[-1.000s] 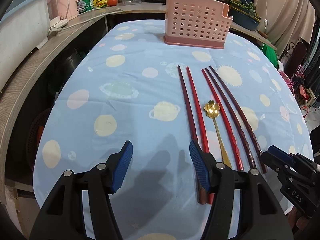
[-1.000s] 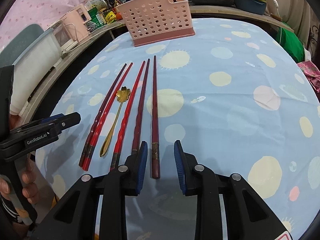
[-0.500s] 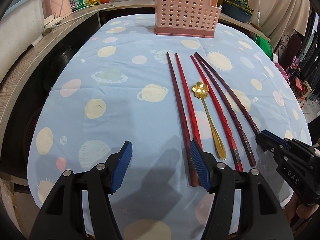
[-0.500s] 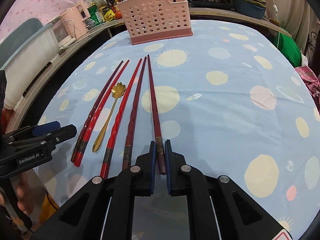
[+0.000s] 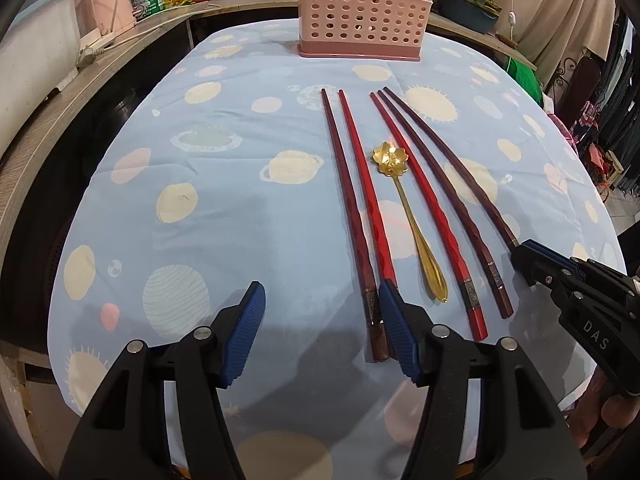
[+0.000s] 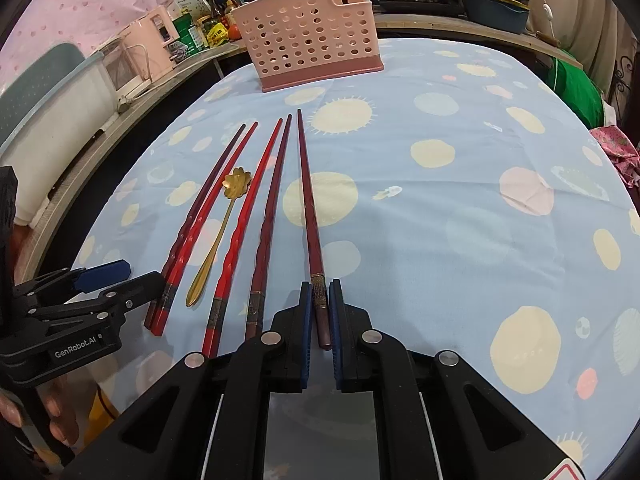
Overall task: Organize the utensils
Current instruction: 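Close the right tool on a dark red chopstick while the left grasps another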
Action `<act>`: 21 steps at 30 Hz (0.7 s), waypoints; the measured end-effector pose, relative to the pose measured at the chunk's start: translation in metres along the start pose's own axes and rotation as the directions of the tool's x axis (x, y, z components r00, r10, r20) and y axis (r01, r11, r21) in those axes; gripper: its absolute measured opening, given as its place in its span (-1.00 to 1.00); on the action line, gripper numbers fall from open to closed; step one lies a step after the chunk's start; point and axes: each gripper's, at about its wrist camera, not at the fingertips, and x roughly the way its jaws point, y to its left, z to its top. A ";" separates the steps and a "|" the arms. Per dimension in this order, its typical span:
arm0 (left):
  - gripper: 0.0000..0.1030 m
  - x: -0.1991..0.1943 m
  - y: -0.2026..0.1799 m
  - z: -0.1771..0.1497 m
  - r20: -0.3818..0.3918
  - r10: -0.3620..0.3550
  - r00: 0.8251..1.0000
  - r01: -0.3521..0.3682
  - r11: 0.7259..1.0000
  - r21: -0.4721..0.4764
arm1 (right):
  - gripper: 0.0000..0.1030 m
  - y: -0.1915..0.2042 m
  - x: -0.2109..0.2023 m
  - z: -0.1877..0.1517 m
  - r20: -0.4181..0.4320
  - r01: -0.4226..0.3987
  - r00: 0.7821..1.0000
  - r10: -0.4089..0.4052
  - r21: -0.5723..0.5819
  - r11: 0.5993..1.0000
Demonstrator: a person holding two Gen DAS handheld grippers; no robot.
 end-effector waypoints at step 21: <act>-0.87 0.000 -0.004 -0.003 -0.008 0.003 1.000 -0.003 1.000 0.019 | -0.84 0.001 0.000 0.001 -0.003 -0.003 1.000 0.003 -0.007 1.000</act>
